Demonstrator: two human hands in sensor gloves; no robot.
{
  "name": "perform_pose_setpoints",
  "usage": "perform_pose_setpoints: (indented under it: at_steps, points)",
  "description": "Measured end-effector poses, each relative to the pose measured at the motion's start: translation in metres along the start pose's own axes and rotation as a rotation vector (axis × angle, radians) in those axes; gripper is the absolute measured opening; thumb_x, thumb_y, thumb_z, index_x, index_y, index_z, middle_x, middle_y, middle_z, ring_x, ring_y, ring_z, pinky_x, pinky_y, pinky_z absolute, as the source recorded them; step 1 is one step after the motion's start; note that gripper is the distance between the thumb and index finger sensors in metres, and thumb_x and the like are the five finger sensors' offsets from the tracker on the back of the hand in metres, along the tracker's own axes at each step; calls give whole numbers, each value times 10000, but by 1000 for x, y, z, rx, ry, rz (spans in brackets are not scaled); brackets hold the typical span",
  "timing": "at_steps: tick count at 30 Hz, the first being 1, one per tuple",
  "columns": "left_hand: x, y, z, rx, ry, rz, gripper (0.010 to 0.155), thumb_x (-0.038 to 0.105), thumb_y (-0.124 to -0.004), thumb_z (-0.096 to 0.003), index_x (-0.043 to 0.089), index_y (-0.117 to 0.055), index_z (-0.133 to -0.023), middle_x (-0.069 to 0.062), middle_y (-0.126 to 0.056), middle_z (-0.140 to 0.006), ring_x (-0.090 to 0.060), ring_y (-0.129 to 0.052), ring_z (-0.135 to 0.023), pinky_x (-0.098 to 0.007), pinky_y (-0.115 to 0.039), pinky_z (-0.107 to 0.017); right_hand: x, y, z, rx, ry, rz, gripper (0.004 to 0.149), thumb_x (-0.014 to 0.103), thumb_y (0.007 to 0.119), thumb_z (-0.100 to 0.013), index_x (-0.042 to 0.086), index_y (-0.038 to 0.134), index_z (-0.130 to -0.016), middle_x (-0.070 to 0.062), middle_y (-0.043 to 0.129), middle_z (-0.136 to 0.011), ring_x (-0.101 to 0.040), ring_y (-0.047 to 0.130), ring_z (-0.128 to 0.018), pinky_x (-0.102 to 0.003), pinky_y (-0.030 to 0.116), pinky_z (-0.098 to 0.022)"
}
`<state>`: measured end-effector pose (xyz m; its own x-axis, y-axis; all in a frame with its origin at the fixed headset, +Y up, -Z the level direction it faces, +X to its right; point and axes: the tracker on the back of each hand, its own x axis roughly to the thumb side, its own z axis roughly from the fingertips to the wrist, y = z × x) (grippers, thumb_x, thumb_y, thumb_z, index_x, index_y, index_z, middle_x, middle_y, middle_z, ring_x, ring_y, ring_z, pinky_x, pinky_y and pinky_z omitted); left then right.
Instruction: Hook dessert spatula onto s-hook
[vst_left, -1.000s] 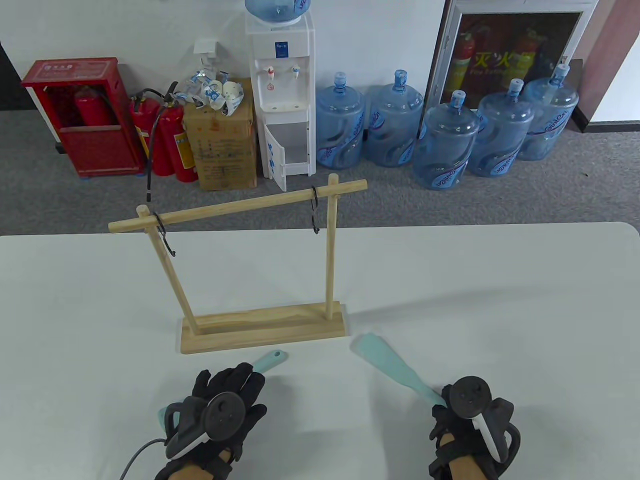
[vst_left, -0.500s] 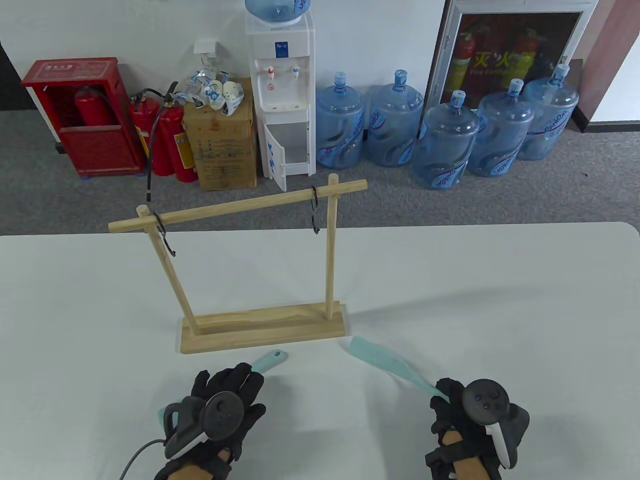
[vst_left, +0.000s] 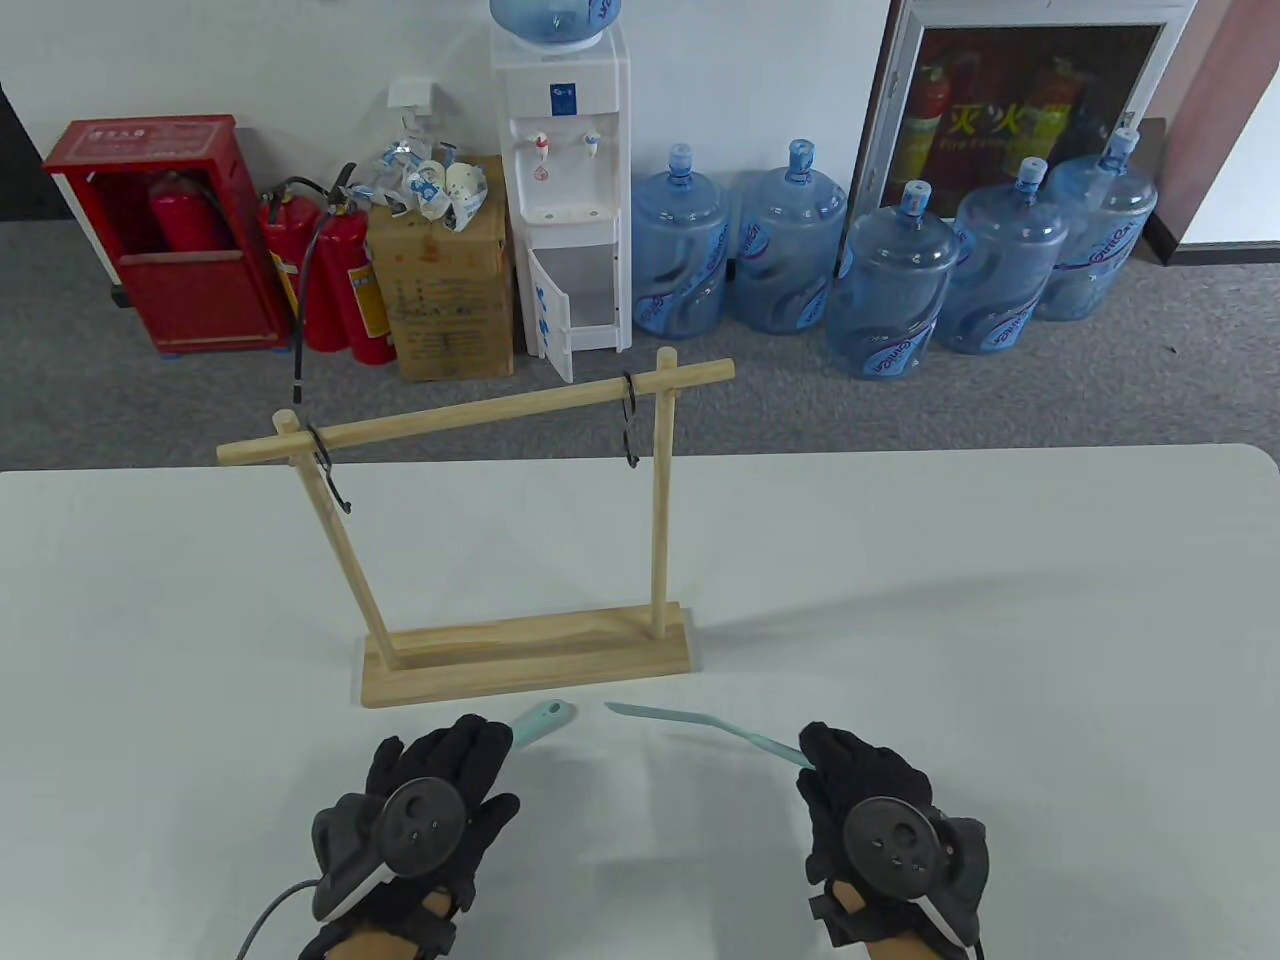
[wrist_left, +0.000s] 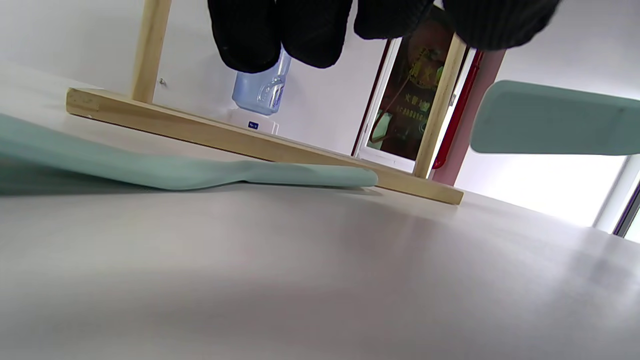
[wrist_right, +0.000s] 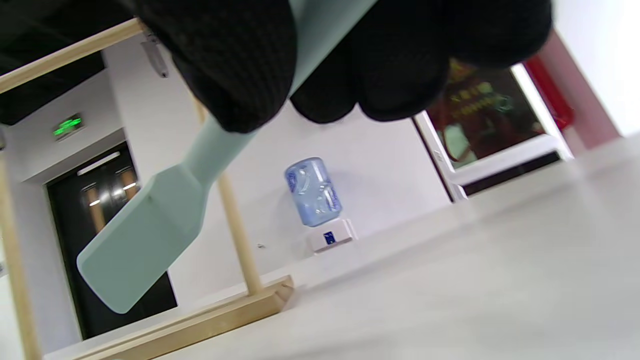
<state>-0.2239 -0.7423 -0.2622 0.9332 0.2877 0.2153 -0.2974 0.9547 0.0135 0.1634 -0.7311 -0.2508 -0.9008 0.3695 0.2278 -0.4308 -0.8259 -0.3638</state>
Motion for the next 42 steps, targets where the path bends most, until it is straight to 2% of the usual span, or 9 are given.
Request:
perform_pose_setpoints:
  at_steps: [11, 16, 21, 27, 32, 39, 42]
  points:
    - [14, 2, 4, 40, -45, 30, 780, 668, -700, -436, 392, -419, -1110, 12, -512, -1228, -366, -593, -1110, -696, -309, -792, 51, 16, 4, 31, -210, 19, 470, 268, 861, -409, 230, 739, -862, -67, 735, -867, -324, 803, -721, -560, 621, -540]
    - [22, -3, 3, 17, -74, 15, 824, 692, -714, -415, 381, -408, -1114, 14, -529, -1225, -362, -609, -1106, -694, -332, -789, 69, 23, 5, 54, -282, 20, 468, 272, 860, -408, 236, 743, -860, -61, 737, -869, -321, 806, -724, -562, 622, -548]
    - [31, -12, 2, -19, -94, -1, 821, 663, -731, -417, 350, -439, -1119, 7, -570, -1211, -358, -635, -1097, -695, -358, -785, 81, 23, 7, 74, -321, -53, 469, 274, 857, -412, 226, 741, -863, -70, 742, -863, -324, 816, -715, -569, 627, -550]
    - [33, -13, 2, 8, -109, 28, 696, 609, -688, -439, 317, -608, -1066, -3, -726, -1130, -347, -771, -1006, -689, -422, -771, 81, 22, 7, 62, -322, -80, 465, 278, 858, -411, 226, 748, -860, -69, 748, -861, -323, 821, -710, -566, 634, -548]
    - [30, -8, 2, 48, -124, 82, 627, 598, -676, -440, 281, -780, -971, 1, -914, -962, -272, -958, -799, -642, -557, -724, 79, 24, 5, 59, -296, -118, 470, 278, 860, -413, 223, 747, -866, -73, 741, -871, -333, 817, -722, -575, 631, -548]
    - [24, -5, 2, 77, -127, 139, 589, 577, -715, -434, 271, -833, -924, 16, -972, -865, -215, -1010, -696, -589, -653, -667, 66, 20, 3, 70, -220, -123, 531, 360, 849, -411, 222, 720, -908, -83, 706, -899, -353, 793, -745, -574, 628, -554]
    - [20, -5, 1, 76, -116, 168, 587, 573, -716, -438, 262, -835, -921, 11, -973, -857, -219, -1009, -686, -585, -654, -664, 55, 16, 2, 75, -187, -140, 598, 370, 843, -422, 207, 660, -967, -105, 656, -933, -376, 745, -785, -591, 592, -580]
